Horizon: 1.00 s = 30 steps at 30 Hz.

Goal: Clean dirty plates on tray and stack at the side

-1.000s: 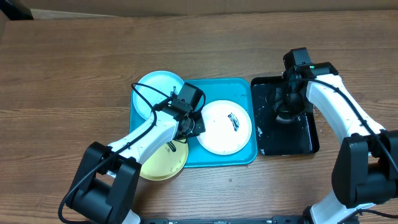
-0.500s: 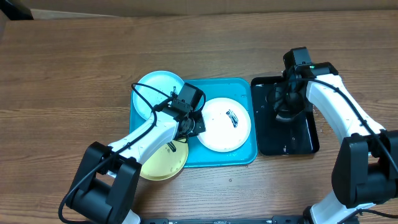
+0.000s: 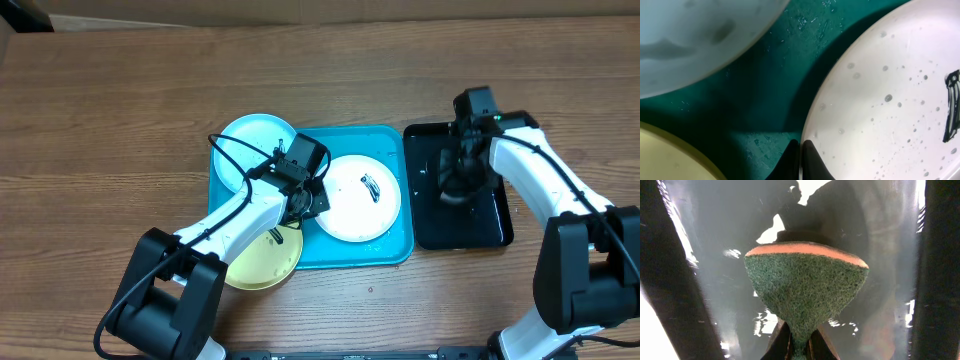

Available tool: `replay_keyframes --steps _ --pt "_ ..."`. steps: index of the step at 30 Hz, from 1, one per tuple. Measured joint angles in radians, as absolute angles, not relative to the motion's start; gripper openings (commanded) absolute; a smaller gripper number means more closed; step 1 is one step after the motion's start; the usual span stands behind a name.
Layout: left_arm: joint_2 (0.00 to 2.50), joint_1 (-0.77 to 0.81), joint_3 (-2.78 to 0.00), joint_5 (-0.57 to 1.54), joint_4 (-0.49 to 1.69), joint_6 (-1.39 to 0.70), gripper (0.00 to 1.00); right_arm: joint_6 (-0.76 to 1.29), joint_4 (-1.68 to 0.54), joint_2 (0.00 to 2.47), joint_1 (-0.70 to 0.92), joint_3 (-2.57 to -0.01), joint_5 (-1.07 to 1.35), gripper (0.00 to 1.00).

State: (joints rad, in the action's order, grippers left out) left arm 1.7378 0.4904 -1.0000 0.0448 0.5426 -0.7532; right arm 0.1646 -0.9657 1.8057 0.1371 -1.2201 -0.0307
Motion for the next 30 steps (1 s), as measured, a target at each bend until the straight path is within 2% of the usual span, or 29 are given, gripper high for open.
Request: replay_keyframes --steps 7,14,24,30 --pt "1.737 0.463 -1.0 0.036 0.536 -0.769 0.04 0.164 -1.078 1.806 0.138 -1.27 -0.03 0.04" --pt "1.737 0.45 -1.0 0.025 0.534 -0.78 0.04 0.153 -1.101 1.806 0.138 -1.356 -0.029 0.04" --pt "1.737 0.451 -1.0 0.024 0.534 -0.78 0.04 0.139 -0.994 1.806 0.138 -1.227 -0.029 0.04" --pt "1.737 0.451 -1.0 0.023 0.532 -0.78 0.04 0.131 -1.139 1.808 0.138 -1.341 -0.006 0.04"
